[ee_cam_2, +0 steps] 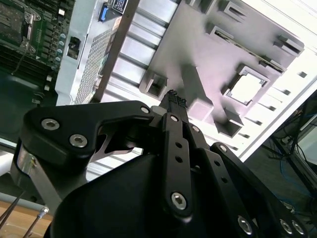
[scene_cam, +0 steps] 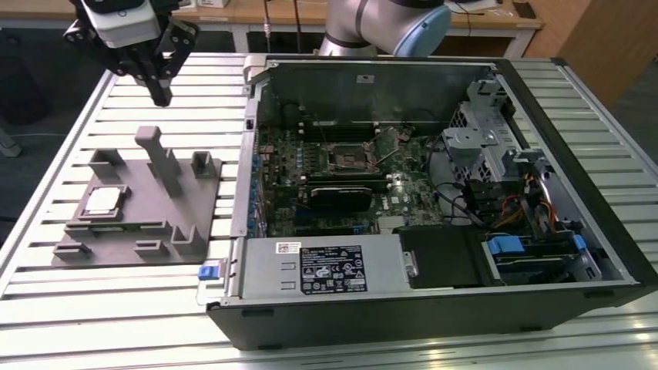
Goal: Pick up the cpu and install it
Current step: 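Reach for the cpu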
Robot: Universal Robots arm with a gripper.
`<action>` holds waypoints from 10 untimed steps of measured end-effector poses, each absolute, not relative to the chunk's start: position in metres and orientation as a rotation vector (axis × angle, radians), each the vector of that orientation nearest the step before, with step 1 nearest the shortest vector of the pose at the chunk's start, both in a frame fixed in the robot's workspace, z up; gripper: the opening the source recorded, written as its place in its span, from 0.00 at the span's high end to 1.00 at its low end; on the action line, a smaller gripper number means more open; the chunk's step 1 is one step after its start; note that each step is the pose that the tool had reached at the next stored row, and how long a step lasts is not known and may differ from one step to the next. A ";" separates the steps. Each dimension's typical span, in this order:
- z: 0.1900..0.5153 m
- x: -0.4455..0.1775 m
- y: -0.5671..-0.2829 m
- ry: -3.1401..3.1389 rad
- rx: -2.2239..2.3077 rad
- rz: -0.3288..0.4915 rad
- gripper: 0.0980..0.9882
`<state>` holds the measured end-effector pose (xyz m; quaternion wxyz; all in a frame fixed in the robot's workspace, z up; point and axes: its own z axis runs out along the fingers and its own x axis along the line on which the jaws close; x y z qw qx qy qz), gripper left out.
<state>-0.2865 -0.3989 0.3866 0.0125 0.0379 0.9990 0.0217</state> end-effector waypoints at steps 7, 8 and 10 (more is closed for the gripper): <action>0.386 -0.293 -0.399 3.114 0.118 0.068 0.99; 0.386 -0.294 -0.399 3.114 0.118 0.068 0.99; 0.386 -0.296 -0.399 3.114 0.118 0.068 0.99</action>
